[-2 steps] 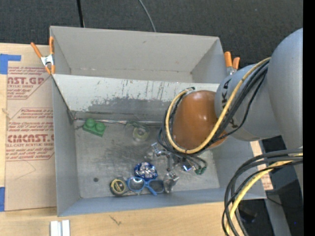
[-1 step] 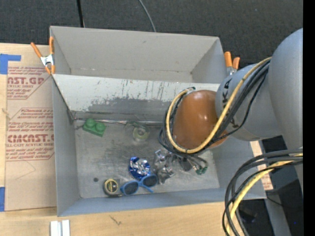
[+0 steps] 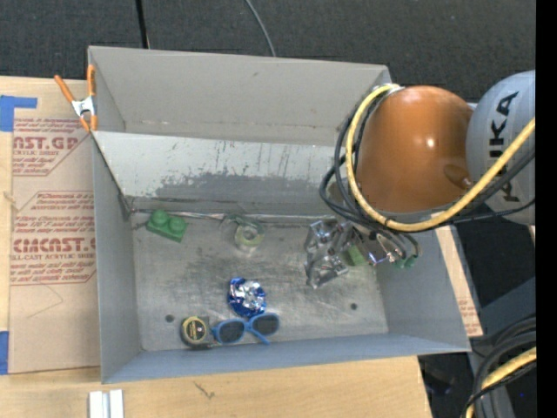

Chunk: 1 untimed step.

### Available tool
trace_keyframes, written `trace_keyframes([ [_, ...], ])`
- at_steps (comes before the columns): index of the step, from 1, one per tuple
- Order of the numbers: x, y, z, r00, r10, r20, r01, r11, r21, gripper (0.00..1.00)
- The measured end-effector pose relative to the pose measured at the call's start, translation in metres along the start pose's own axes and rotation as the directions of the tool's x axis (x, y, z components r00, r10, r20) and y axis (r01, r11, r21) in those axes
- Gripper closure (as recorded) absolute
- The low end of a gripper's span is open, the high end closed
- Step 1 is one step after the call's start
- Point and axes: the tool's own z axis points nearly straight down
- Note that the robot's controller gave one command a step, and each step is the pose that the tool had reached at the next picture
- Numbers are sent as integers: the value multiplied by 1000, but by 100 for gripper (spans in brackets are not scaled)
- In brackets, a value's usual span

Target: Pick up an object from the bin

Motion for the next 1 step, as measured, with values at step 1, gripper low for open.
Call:
trace_keyframes([
  [1, 1, 1, 4, 1000, 0, -7, 0, 1000, -3, 0],
])
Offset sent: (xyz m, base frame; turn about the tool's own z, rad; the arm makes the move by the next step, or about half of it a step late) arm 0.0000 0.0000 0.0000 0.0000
